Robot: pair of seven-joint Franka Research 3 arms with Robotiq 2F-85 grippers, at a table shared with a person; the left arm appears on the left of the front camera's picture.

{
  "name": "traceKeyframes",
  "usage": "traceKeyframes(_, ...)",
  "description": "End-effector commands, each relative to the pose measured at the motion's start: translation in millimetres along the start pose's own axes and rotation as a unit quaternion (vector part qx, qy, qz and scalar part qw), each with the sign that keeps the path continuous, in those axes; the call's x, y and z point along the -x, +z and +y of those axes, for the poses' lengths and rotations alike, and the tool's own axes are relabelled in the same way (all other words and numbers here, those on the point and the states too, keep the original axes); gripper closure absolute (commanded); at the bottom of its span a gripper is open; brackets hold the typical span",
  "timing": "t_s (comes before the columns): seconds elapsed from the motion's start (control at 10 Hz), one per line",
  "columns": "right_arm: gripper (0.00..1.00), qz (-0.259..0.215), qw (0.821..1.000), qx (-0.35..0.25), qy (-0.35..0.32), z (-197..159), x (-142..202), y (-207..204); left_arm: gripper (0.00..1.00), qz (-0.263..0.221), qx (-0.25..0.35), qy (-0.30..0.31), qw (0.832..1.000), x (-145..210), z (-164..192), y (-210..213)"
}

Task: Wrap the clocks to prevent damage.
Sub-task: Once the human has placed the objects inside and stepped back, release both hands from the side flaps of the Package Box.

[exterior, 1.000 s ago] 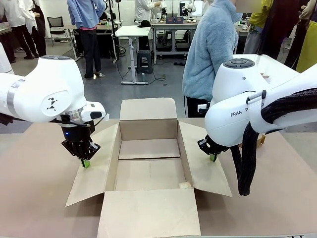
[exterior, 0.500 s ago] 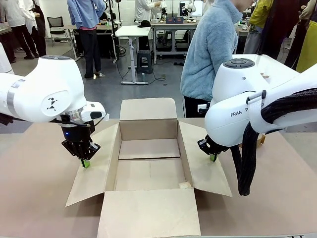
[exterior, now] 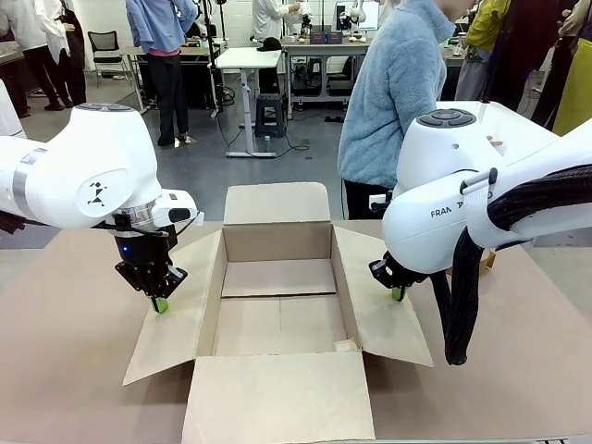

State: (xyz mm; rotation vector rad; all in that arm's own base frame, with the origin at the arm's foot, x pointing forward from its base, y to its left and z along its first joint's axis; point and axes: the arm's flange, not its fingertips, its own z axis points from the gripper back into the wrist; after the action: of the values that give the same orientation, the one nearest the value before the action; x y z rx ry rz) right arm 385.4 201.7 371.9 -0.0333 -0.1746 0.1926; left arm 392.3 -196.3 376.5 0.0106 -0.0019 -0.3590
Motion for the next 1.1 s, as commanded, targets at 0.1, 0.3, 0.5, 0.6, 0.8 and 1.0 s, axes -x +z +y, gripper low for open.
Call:
traceKeyframes(0.1, 0.99, 0.000, 1.000, 0.002, -0.003, -0.5, 0.1, -0.9, 1.00, 0.001, -0.002, -0.001, 1.000, 0.6, 0.1, -0.1)
traceKeyframes(0.3, 0.99, 0.000, 1.000, 0.002, -0.003, -0.5, 0.1, -0.9, 1.00, 0.001, -0.002, -0.001, 1.000, 0.6, 0.1, -0.1)
traceKeyframes(0.5, 0.99, 0.000, 1.000, 0.002, -0.003, -0.5, 0.1, -0.9, 1.00, 0.001, -0.002, -0.001, 1.000, 0.6, 0.1, -0.1)
traceKeyframes(0.6, 0.99, 0.000, 1.000, 0.002, -0.003, -0.5, 0.1, -0.9, 1.00, 0.001, -0.002, -0.001, 1.000, 0.6, 0.1, -0.1)
traceKeyframes(0.8, 0.99, 0.000, 1.000, 0.002, -0.003, -0.5, 0.1, -0.9, 1.00, 0.001, -0.002, -0.001, 1.000, 0.6, 0.1, -0.1)
traceKeyframes(1.0, 0.99, 0.000, 1.000, 0.002, -0.003, -0.5, 0.1, -0.9, 1.00, 0.001, -0.002, -0.001, 1.000, 0.6, 0.1, -0.1)
